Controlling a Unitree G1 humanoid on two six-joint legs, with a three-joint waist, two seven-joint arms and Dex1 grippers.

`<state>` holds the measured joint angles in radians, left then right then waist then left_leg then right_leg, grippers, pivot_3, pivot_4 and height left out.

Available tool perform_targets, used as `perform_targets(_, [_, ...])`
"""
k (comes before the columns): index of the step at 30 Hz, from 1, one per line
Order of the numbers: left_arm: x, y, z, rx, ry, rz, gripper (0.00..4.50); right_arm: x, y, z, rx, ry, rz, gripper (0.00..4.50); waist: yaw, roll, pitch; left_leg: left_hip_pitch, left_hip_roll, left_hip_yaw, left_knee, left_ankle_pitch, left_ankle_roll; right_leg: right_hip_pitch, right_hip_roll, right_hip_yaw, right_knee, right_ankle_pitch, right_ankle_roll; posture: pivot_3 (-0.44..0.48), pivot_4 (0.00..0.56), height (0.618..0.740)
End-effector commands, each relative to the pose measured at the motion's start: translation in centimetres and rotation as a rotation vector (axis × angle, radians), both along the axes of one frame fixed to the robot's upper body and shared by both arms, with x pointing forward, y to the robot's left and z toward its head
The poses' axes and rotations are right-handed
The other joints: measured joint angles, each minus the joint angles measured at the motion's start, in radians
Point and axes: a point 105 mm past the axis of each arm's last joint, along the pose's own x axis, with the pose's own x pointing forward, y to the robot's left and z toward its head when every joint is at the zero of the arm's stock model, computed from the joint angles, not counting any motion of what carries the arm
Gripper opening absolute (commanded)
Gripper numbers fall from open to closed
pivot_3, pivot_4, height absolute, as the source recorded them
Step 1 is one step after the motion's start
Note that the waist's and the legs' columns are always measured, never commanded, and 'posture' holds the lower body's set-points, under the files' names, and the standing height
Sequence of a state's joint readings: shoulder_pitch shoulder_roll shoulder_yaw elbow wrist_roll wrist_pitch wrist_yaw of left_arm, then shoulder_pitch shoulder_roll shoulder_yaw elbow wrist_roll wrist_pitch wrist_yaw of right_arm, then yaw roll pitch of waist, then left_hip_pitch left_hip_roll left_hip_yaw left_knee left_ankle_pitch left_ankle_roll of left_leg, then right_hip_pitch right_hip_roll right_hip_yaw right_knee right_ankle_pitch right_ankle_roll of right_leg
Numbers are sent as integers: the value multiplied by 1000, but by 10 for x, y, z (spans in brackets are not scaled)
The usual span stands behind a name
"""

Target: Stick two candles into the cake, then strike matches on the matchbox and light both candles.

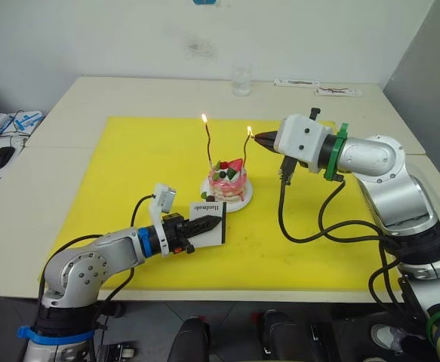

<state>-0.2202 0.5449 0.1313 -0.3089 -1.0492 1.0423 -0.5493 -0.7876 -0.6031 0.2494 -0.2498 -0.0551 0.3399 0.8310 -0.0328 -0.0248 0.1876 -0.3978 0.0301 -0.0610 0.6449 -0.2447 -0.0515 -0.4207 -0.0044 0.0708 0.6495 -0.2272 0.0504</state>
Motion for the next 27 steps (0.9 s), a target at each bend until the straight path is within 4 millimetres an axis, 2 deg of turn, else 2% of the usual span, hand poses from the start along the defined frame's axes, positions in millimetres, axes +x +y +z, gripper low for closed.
perform_targets(1, [0, -4, 8, -9, -38, -19, 0, -8, -2, 15, 16, -50, 14, 18, 0, 0, 0, 0, 0, 0, 0, 0, 0, 0, 0, 0, 0, 0, 0, 0, 150, 740])
perform_targets(16, [-1, -8, 10, -28, -37, -35, 0, -14, -9, 17, 46, -36, -10, 18, 1, 0, 0, 0, 0, 0, 0, 0, 0, 0, 0, 0, 0, 0, 0, 0, 150, 740])
perform_targets(22, [-10, -15, 17, -73, -27, -96, 0, -22, -46, 10, 84, 9, -132, 18, 2, 0, 0, -1, 0, 0, 0, 0, 0, 0, 0, 0, -1, 0, 0, 0, 150, 740])
perform_targets(27, [-13, -19, 18, -81, -22, -120, 0, -27, -94, 7, 197, 37, -341, 18, 2, 0, 0, -1, 0, 0, 0, 0, 0, 0, 0, 0, 0, 0, 0, 0, 150, 740])
